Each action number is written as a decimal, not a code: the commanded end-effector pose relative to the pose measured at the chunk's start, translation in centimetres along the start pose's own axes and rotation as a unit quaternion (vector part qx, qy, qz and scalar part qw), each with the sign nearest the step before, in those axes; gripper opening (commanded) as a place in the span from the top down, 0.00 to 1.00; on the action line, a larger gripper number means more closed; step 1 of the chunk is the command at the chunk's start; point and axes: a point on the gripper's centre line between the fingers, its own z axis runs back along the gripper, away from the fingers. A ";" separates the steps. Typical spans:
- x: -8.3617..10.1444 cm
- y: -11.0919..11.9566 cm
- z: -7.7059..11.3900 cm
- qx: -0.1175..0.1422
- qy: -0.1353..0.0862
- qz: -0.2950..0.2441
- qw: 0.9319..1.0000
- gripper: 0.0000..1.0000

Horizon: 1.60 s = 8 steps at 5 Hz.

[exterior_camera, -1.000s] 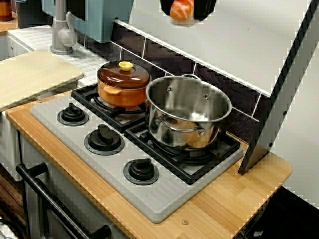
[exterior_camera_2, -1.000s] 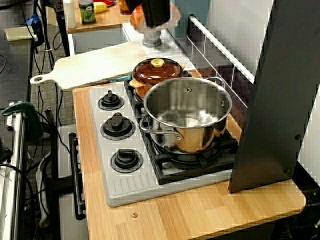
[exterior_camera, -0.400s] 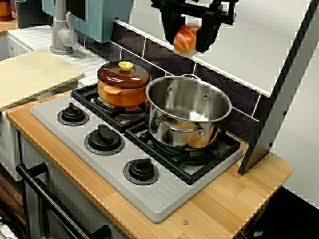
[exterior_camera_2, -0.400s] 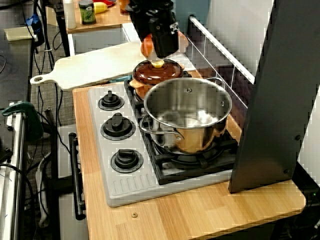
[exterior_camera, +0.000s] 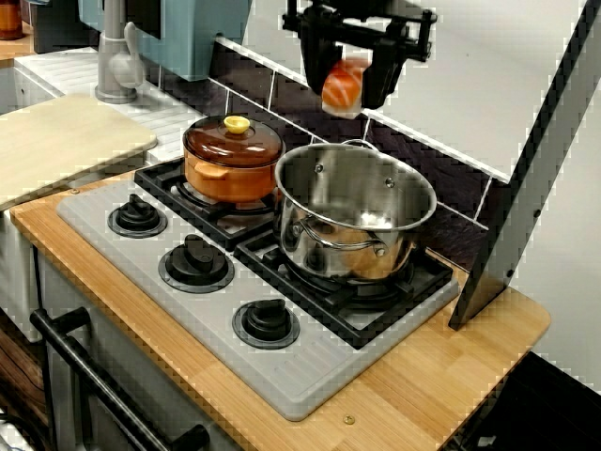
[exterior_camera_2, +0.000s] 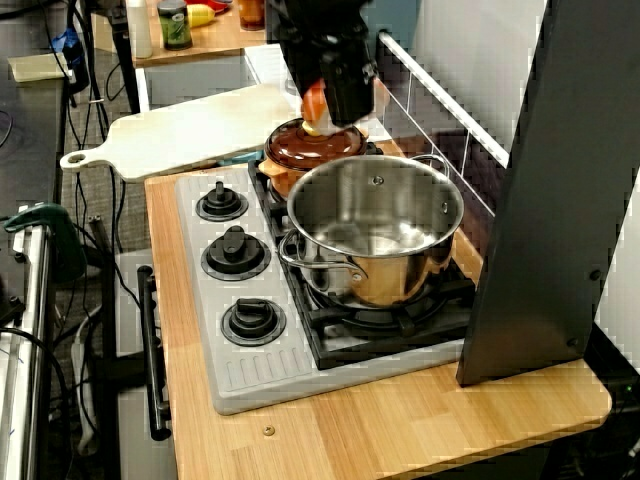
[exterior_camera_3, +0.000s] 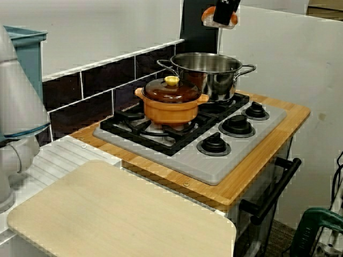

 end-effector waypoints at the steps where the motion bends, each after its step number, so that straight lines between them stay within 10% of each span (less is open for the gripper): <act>1: 0.1 1.4 0.2 0.006 -0.012 0.010 1.000 1.00; 3: -0.1 1.4 0.8 0.003 -0.011 0.008 1.000 1.00; 4: 0.0 1.4 0.9 0.004 -0.009 0.010 1.000 0.00; 8: -0.2 2.5 1.8 0.007 -0.006 0.014 1.000 0.00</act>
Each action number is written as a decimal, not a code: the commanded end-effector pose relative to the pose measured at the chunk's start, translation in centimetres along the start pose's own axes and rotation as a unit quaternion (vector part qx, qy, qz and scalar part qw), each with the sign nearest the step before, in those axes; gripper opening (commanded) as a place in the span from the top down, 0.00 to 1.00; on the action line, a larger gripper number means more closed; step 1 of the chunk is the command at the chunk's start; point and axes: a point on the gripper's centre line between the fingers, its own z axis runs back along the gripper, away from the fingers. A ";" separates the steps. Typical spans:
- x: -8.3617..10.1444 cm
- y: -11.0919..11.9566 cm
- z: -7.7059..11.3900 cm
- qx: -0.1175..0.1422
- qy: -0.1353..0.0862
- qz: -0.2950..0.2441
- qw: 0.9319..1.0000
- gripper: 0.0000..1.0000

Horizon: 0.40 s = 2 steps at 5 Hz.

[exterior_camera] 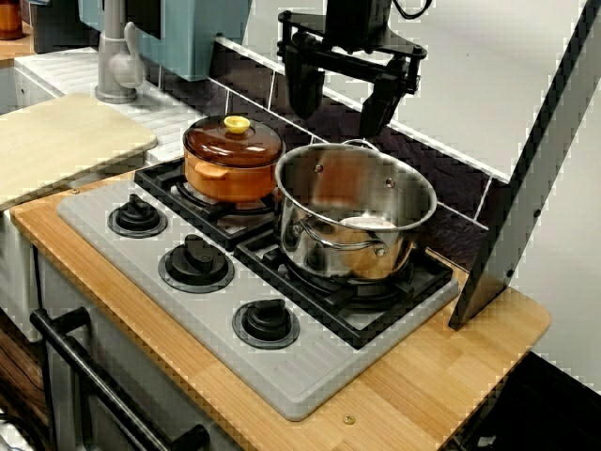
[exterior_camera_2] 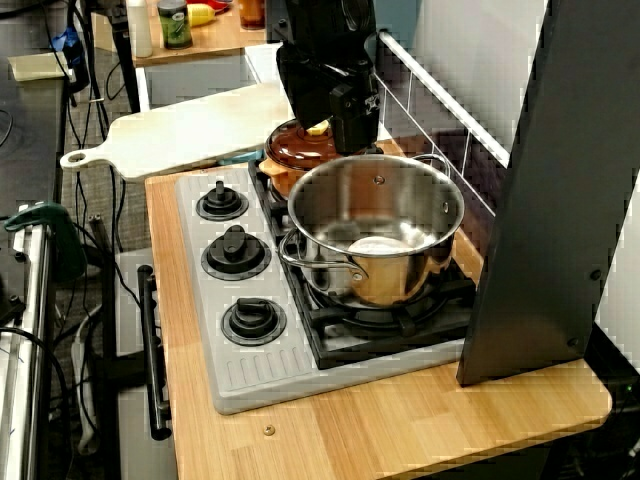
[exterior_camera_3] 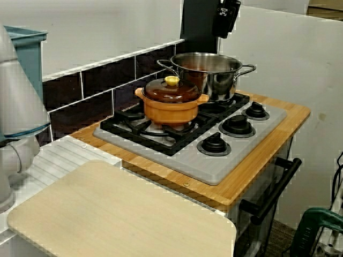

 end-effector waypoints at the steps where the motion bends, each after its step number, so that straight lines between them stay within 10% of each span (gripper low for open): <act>1: 0.5 3.5 3.7 -0.016 -0.030 0.027 0.999 0.00; 2: -0.7 6.0 3.4 0.000 -0.055 0.018 0.998 0.00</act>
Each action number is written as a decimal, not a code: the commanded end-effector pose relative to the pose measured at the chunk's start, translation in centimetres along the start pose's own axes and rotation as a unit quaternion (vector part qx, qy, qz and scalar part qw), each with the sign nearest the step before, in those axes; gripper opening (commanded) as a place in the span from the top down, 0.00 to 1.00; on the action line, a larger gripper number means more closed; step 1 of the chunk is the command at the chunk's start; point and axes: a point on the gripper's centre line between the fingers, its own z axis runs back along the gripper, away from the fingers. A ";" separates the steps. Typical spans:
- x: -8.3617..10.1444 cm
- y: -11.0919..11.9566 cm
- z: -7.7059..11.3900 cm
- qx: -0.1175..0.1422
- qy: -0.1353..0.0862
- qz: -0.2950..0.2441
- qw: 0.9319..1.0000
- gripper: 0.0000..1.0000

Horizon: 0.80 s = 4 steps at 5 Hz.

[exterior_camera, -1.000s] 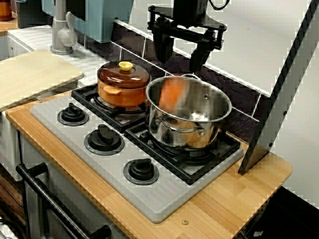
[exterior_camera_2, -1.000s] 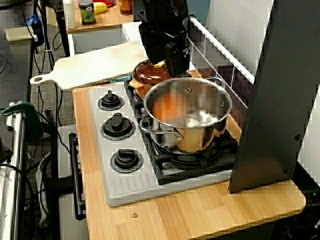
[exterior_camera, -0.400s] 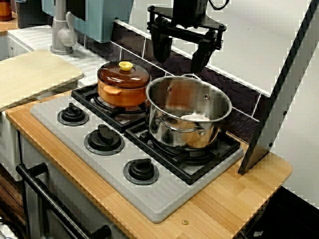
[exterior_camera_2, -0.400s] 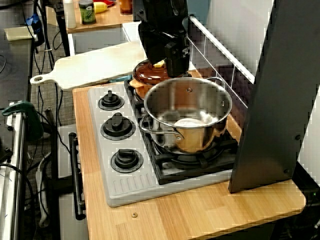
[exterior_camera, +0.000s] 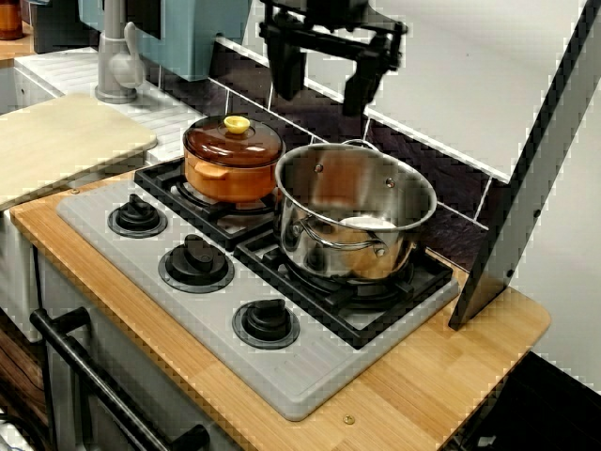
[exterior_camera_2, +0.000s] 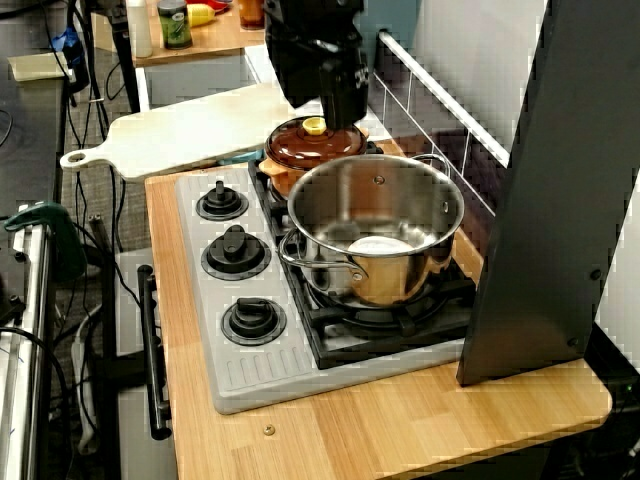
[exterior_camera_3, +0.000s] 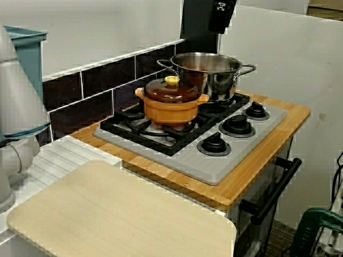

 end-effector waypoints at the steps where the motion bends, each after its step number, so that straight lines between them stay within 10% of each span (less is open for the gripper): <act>1: -1.0 5.8 2.2 -0.007 -0.062 -0.004 0.998 0.00; 4: 1.4 10.3 2.5 0.008 -0.019 0.032 0.999 0.00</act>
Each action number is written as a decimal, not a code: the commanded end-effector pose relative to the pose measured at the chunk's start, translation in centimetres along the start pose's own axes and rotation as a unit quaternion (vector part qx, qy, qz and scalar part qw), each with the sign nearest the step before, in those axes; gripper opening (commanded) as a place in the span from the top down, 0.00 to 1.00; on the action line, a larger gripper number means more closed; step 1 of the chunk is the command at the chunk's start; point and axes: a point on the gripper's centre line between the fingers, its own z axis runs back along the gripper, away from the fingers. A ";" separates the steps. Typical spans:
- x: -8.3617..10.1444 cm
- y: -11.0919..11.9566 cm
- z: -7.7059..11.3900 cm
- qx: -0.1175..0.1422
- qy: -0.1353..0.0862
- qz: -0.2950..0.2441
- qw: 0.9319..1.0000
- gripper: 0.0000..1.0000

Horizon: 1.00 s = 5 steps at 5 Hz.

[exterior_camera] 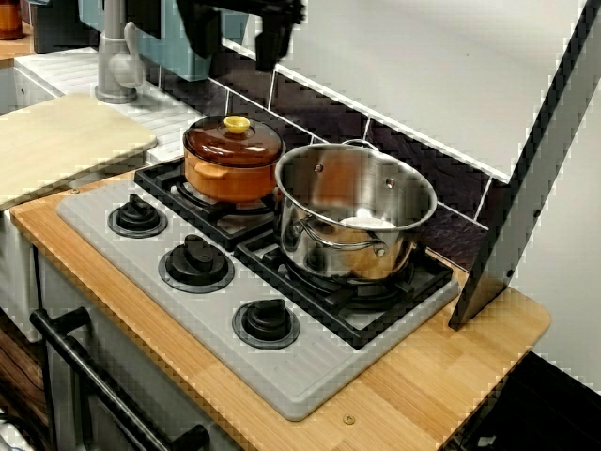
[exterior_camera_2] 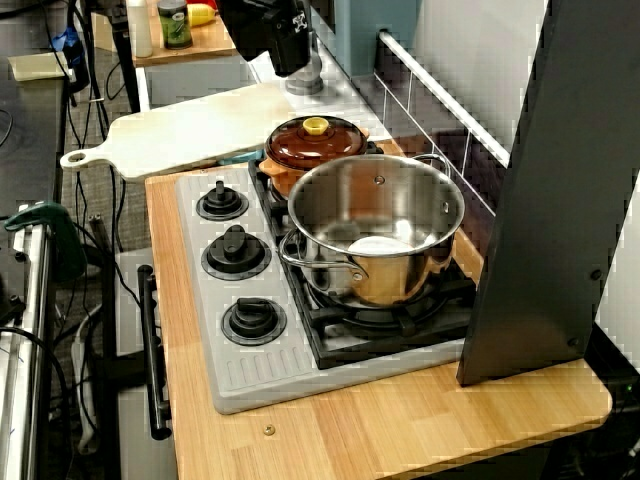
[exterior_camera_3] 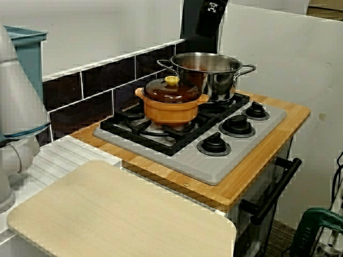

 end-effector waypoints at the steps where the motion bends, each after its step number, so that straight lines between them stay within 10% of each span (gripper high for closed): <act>1: 1.4 4.1 2.0 0.018 0.024 0.011 0.999 0.00; 5: 1.2 6.7 2.3 0.065 0.052 -0.005 0.997 0.00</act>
